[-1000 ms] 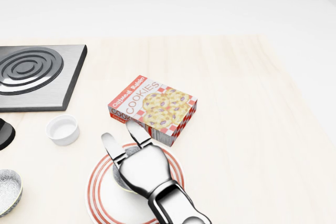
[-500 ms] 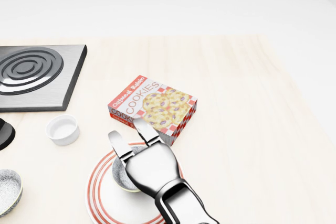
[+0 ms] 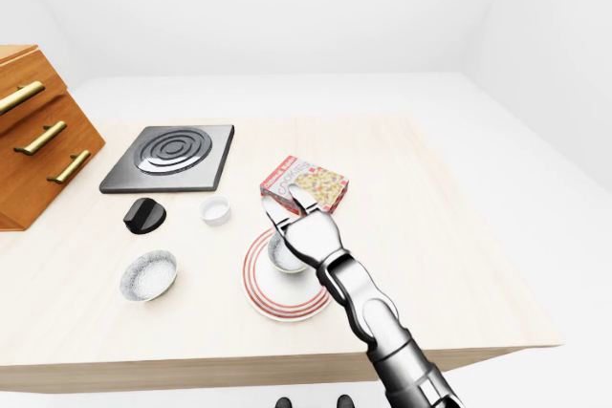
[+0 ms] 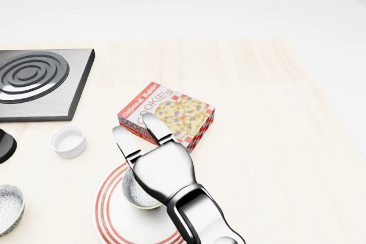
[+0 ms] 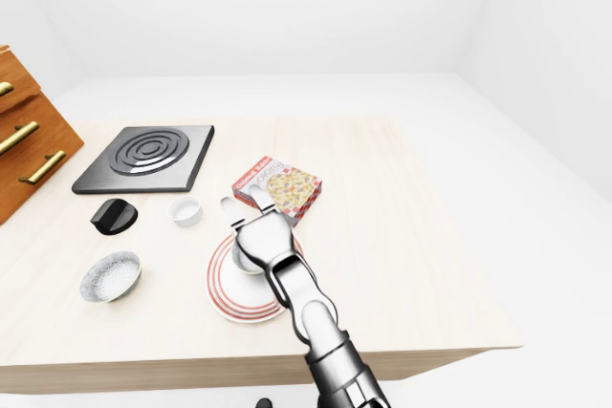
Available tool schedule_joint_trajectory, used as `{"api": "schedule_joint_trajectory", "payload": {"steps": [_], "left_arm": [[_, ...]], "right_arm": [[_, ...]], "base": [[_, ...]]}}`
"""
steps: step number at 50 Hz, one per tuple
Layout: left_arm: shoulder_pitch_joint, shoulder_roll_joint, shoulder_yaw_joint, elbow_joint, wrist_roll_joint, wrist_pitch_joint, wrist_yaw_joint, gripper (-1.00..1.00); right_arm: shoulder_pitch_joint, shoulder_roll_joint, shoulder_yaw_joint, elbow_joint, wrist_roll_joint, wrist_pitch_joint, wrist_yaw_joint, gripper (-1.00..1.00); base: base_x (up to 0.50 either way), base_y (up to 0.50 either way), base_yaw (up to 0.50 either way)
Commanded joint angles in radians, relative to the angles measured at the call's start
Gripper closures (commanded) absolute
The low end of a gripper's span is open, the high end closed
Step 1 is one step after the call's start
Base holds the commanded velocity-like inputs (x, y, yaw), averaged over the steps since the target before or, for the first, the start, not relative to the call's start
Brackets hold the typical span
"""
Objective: Pick the akita bowl next to the plate and place it on the plate.
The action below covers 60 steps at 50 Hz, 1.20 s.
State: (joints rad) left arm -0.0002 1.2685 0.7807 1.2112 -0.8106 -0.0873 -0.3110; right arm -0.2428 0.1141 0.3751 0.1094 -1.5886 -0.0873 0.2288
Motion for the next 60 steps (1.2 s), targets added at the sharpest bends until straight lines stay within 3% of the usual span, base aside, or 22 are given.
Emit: {"api": "schedule_joint_trajectory", "payload": {"steps": [1, 24, 44, 60], "left_arm": [[-0.001, 0.000, 0.000, 0.000, 0.000, 0.000, 0.001, -1.00], [0.003, 0.003, 0.001, 0.000, 0.000, 0.000, 0.002, -1.00], [-0.004, 0.001, -0.006, 0.003, 0.004, 0.000, 0.006, -1.00], [0.007, 0.005, 0.008, -0.004, 0.003, 0.000, 0.003, -1.00]], "right_arm": [[-0.018, 0.009, -0.006, -0.046, 0.016, 0.000, 0.029, -1.00], [-0.040, 0.026, -0.023, -0.238, 0.074, 0.000, 0.173, -1.00], [-0.152, 0.081, -0.081, -0.386, 0.159, 0.000, 0.311, -1.00], [-0.193, 0.052, -0.109, -0.442, 0.190, 0.000, 0.357, -1.00]], "base": [[0.00, 0.00, 0.00], [0.00, 0.00, 0.00], [0.00, 0.00, 0.00], [0.00, 0.00, 0.00]]}}
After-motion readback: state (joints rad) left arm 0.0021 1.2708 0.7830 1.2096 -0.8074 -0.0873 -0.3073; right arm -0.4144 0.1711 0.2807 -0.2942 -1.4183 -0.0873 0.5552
